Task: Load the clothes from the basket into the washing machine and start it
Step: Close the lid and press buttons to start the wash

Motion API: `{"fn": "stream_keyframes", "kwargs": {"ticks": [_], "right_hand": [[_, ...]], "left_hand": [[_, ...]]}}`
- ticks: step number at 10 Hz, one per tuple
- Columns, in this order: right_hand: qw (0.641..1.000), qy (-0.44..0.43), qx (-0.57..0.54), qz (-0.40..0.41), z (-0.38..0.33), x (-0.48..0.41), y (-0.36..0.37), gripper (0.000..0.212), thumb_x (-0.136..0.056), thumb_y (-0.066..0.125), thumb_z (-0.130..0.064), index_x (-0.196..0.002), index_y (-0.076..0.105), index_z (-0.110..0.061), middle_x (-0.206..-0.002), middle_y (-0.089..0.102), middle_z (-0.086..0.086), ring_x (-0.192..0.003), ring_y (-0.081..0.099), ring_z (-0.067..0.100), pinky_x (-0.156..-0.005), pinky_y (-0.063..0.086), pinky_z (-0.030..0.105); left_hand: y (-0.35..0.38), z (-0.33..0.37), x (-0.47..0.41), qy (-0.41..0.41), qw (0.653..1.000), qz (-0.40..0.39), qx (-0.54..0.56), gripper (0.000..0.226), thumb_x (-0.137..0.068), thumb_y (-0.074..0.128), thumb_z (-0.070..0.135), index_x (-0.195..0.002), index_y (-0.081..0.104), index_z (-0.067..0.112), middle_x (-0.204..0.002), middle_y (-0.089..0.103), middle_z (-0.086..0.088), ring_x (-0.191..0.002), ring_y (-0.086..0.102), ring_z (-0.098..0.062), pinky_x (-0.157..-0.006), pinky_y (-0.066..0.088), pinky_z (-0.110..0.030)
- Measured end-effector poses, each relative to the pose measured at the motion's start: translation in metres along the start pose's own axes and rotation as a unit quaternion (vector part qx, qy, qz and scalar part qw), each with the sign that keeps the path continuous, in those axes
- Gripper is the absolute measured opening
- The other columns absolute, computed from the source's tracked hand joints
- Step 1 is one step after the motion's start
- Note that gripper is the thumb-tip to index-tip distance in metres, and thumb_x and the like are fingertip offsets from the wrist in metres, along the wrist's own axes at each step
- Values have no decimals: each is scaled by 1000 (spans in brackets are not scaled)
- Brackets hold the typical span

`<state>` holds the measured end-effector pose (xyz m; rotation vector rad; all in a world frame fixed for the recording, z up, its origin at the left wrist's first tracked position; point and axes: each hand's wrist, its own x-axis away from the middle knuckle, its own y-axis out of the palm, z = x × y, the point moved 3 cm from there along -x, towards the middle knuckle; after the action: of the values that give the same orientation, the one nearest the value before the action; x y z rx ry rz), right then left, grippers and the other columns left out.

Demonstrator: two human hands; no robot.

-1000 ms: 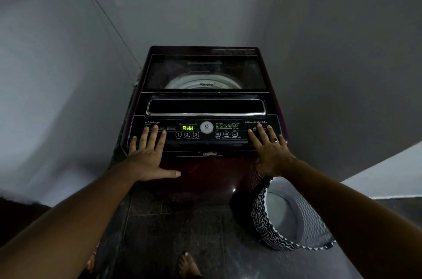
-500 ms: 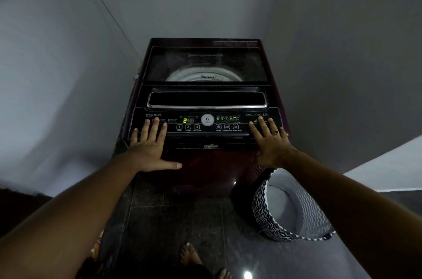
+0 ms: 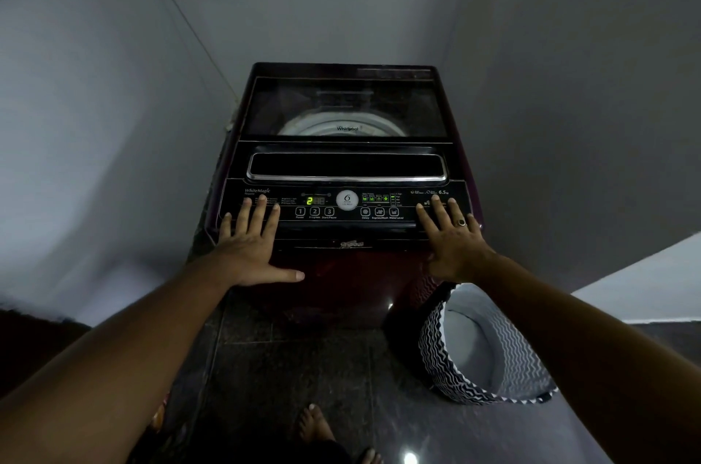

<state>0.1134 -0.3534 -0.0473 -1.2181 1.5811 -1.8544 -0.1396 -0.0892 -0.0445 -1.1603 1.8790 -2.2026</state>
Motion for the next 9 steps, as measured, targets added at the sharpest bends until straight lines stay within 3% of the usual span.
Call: {"fn": "stream_keyframes", "kwargs": {"ticks": [9], "right_hand": [[1000,-3,-1,-1,0,1,-1,117,-82,66,-51,-158,-21,-26,-164,-28,13,-151,-22,40,-121,2,63]], "left_hand": [[0,-2,-1,4,1000,-8,8,149,-51,37,106,-147,-39,22,-147,-54,-7,-138,-48,-31,-117,-17,-61]]}}
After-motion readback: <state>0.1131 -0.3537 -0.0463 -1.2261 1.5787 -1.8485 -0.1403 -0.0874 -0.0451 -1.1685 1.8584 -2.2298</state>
